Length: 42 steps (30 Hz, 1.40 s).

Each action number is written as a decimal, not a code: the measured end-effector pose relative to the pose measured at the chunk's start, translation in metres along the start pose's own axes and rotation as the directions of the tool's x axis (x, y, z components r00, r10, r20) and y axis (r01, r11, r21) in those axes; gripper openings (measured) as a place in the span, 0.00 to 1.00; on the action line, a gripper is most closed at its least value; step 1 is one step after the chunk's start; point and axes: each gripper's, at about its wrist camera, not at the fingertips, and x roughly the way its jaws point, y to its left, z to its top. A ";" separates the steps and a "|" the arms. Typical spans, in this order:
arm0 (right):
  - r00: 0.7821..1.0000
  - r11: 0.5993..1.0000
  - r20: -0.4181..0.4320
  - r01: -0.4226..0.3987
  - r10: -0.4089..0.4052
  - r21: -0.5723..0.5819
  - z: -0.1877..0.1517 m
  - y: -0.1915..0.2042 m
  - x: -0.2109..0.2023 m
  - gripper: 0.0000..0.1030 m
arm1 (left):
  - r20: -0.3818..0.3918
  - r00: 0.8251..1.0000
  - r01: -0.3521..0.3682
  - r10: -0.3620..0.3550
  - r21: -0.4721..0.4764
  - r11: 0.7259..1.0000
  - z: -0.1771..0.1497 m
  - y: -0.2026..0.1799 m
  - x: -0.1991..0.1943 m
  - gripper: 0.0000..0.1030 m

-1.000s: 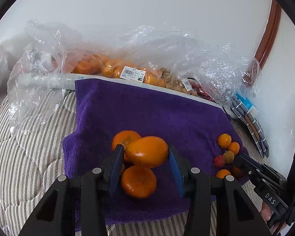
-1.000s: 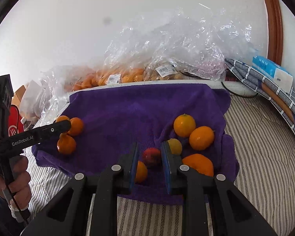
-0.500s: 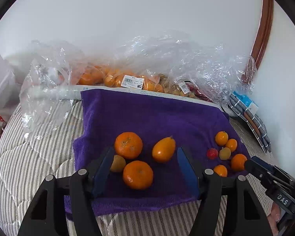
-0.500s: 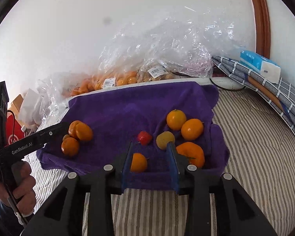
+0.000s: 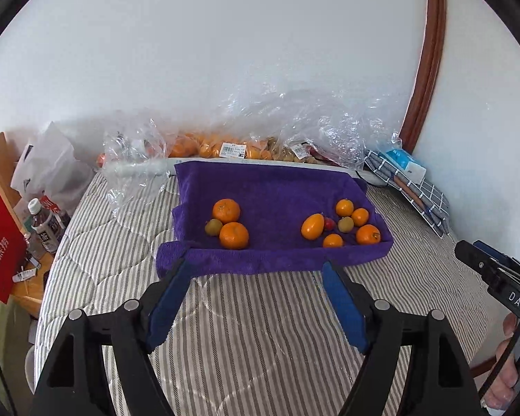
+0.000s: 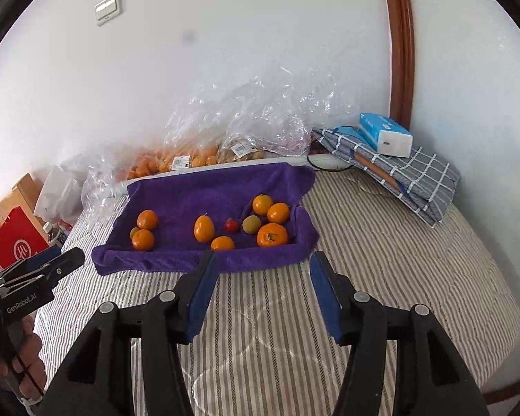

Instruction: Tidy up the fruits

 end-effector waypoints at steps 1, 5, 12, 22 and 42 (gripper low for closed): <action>1.000 1.000 0.002 0.004 -0.004 -0.001 -0.002 0.000 -0.008 0.53 | 0.011 1.000 -0.012 0.012 0.007 1.000 -0.003 -0.003 -0.009 0.80; 1.000 1.000 0.010 -0.009 0.009 0.012 -0.012 -0.004 -0.037 0.69 | 0.040 0.998 -0.038 0.038 0.017 0.999 -0.012 -0.014 -0.038 0.84; 0.997 1.000 0.078 0.011 -0.011 0.001 -0.028 -0.009 -0.083 0.91 | 0.048 0.997 -0.059 0.058 0.010 0.998 -0.021 -0.029 -0.073 0.88; 0.995 0.999 0.085 0.048 -0.047 -0.019 -0.040 -0.012 -0.106 0.95 | 0.108 0.989 -0.105 0.100 0.036 0.994 -0.026 -0.050 -0.103 0.91; 0.994 0.998 0.092 0.056 -0.054 -0.016 -0.042 -0.011 -0.110 0.95 | 0.098 0.989 -0.110 0.107 0.030 0.993 -0.027 -0.049 -0.104 0.93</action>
